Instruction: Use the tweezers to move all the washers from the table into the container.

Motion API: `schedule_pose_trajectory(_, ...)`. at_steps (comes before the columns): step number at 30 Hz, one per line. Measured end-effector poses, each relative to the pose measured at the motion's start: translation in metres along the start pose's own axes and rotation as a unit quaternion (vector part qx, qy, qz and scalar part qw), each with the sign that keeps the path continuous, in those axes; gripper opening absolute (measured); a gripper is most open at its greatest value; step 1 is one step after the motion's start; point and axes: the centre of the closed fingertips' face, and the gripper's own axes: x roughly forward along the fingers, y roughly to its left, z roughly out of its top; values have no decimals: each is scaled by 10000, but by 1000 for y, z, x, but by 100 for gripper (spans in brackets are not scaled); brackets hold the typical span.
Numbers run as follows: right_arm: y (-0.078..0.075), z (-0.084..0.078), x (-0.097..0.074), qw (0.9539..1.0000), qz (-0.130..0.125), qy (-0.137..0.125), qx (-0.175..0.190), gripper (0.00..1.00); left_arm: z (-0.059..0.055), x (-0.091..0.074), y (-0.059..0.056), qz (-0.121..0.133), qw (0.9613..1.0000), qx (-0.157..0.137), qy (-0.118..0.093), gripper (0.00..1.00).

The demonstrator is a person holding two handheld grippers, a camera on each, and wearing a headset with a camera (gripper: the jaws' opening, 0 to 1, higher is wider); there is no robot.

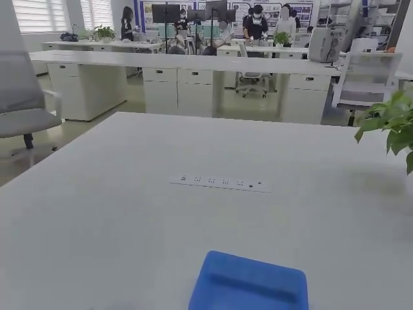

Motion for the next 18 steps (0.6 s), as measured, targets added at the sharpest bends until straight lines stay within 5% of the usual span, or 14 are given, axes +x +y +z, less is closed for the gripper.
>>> schedule_pose_trajectory(18,-13,28,22,9995,106,-254,-154,7,-4,-12,19,56,9995,150,275,0)
